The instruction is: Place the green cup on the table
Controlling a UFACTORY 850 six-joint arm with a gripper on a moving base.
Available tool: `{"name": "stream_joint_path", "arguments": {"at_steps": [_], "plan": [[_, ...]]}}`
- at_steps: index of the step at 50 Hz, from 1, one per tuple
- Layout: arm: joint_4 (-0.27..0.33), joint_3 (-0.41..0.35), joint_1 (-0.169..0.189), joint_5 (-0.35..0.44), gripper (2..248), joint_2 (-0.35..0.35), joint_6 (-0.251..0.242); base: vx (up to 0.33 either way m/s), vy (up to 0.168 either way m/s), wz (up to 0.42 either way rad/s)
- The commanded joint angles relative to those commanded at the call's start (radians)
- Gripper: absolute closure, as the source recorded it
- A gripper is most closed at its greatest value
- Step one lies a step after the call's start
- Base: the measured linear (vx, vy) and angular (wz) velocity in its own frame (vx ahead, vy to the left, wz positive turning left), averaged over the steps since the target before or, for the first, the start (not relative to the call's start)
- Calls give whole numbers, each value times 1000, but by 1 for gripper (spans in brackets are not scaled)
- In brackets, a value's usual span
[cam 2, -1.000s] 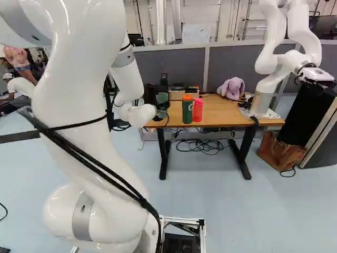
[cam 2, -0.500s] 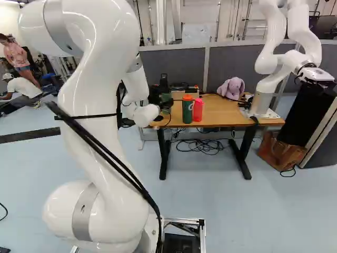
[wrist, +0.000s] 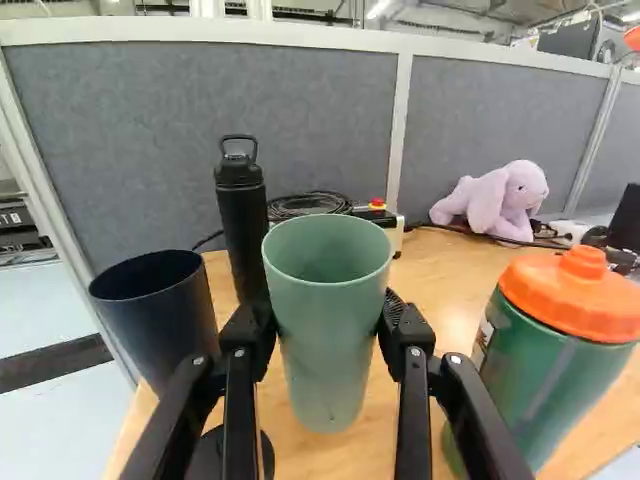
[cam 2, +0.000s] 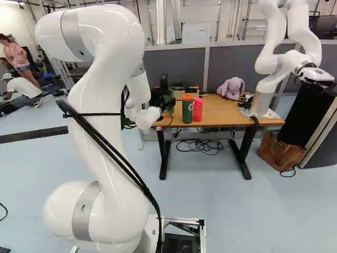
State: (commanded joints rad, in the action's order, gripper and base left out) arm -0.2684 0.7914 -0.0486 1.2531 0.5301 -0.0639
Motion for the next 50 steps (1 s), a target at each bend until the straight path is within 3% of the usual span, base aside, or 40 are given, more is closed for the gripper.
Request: {"name": "stream_joint_path", "arguments": {"at_steps": [36,37,42,43,47,48,50], "plan": [[-3,11,0,7,123,67,-6,0,0,0],[-3,11,0,7,93,67,-6,0,0,0],[-3,11,0,7,93,67,-6,0,0,0],[-3,11,0,7,59,67,-6,0,0,0],[-3,11,0,7,59,67,-6,0,0,0],[-3,11,0,7,23,67,-6,0,0,0],[-3,11,0,7,23,67,-6,0,0,0]]}}
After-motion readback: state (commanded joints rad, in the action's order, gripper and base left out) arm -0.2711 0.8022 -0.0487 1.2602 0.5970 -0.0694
